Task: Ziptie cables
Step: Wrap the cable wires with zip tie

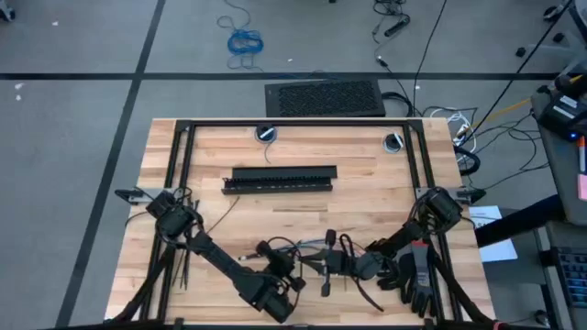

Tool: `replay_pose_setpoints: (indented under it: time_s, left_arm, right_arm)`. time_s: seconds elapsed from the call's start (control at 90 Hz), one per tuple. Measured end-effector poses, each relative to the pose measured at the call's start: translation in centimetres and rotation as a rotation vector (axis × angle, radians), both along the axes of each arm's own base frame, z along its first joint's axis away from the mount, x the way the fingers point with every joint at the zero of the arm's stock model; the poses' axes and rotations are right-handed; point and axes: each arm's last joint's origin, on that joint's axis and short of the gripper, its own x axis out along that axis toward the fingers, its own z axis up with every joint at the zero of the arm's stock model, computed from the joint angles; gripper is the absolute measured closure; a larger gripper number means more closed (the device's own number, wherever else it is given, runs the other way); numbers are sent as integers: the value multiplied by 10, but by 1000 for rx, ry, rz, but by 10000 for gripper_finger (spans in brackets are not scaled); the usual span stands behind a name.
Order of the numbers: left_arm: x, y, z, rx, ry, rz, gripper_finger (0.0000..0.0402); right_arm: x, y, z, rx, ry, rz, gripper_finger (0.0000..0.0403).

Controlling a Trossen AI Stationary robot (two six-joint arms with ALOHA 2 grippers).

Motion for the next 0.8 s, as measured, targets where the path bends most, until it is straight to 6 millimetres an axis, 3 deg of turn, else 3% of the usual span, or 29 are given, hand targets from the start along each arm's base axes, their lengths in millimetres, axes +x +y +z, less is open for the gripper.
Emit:
replay_pose_setpoints:
  time_s: [0.167,0.411,0.656,0.8]
  left_arm:
    - [0,0,-11,-39,-18,13,385]
    - [-6,-22,-59,-96,-31,-5,385]
    - [-30,-37,-64,-120,-67,31,385]
    - [-31,-45,-59,-146,-73,18,385]
  right_arm:
    - [-1,1,0,-16,5,-5,403]
    - [-4,2,8,-86,-47,-43,403]
    - [-39,30,22,-320,-11,-263,403]
    - [-54,38,40,-376,32,-329,403]
